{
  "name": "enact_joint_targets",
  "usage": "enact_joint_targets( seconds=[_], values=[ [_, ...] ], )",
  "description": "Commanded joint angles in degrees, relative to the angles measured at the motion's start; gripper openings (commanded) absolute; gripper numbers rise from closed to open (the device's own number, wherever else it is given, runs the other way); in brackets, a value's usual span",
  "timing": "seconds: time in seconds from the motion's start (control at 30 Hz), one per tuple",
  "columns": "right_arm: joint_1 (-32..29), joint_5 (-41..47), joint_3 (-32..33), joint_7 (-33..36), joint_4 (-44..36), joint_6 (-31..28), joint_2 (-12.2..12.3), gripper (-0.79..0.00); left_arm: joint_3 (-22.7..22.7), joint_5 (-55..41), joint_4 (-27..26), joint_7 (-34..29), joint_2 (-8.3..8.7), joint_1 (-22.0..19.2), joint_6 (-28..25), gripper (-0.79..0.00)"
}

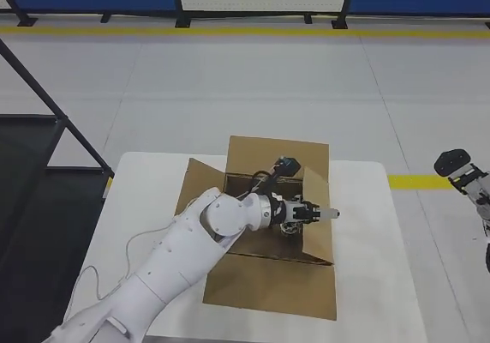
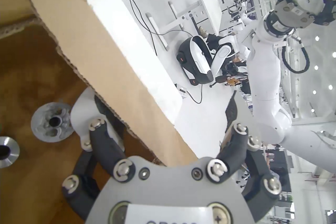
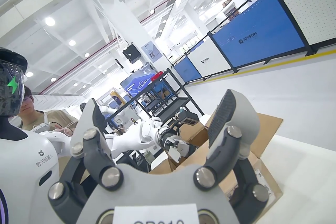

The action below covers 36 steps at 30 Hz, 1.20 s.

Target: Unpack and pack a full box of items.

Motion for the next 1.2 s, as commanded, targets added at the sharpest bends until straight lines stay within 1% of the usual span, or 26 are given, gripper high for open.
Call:
enact_joint_targets(
  seconds=[0.0, 0.07, 0.1, 0.17, 0.23, 0.27, 0.43, 0.53, 0.57, 0.7, 0.8, 0.83, 1.03, 1.13, 1.17],
  values=[
    [-0.02, 0.51, 0.41, -0.44, 0.68, -0.44, 0.43, 0.0, 0.47, 1.76, -0.98, 1.77, -0.46, -0.35, 0.64, 0.0],
    [-0.16, 0.93, 1.12, -0.99, 1.56, -0.99, 0.92, 0.0, 1.5, 4.06, -0.95, 4.21, -1.26, -1.05, 1.87, 0.0],
    [-0.28, 1.05, 1.53, -1.2, 1.97, -1.2, 1.19, 0.0, 1.96, 3.95, -0.86, 5.31, -1.8, -1.24, 1.54, 0.0],
    [-0.63, 1.92, 2.53, -1.73, 2.84, -1.73, 1.7, 0.0, 3.28, 4.65, 0.97, 6.75, -3.01, -2.28, 1.76, 0.0],
    [-1.28, 2.94, 4.17, -2.66, 4.11, -2.66, 2.31, 0.0, 5.05, 3.69, 3.2, 7.36, -4.8, -3.44, 0.73, 0.0],
    [-1.51, 3.21, 4.71, -2.98, 4.57, -2.98, 2.49, 0.0, 5.56, 3.54, 4.03, 7.66, -5.35, -3.8, 0.36, 0.0],
    [-3.45, 5.54, 8.02, -4.15, 7.2, -4.14, 3.74, 0.0, 8.64, 1.13, 10.7, 9.6, -9.66, -6.09, -3.72, 0.0],
    [-4.6, 6.43, 9.46, -4.39, 8.64, -4.39, 4.5, 0.0, 10.35, 0.04, 15.43, 9.27, -12.46, -7.57, -5.37, 0.0],
    [-4.79, 6.5, 9.69, -4.48, 8.91, -4.48, 4.65, 0.0, 10.67, -0.1, 16.33, 9.13, -13.0, -7.78, -5.67, 0.0],
    [-5.65, 7.41, 10.29, -4.79, 9.97, -4.79, 5.4, 0.0, 12.25, -1.33, 21.67, 7.43, -16.11, -8.71, -7.93, 0.0],
    [-6.09, 7.67, 10.32, -5.06, 10.51, -5.06, 5.93, 0.0, 13.43, -1.33, 25.33, 6.62, -18.42, -9.16, -8.36, 0.0],
    [-6.25, 7.79, 10.25, -5.17, 10.71, -5.17, 6.15, 0.0, 13.97, -0.81, 26.87, 6.52, -19.42, -9.48, -8.24, 0.0],
    [-6.32, 8.41, 9.45, -5.57, 12.0, -5.57, 7.03, 0.0, 14.93, -0.88, 33.15, 5.18, -23.15, -10.06, -8.39, 0.0],
    [-5.54, 7.75, 8.59, -6.32, 13.79, -6.32, 7.49, 0.0, 14.93, -0.91, 36.04, 4.8, -24.84, -10.45, -8.98, 0.0],
    [-5.28, 7.55, 8.34, -6.48, 14.16, -6.48, 7.57, 0.0, 14.92, -0.86, 36.5, 4.76, -25.14, -10.54, -9.12, 0.0]
  ],
)
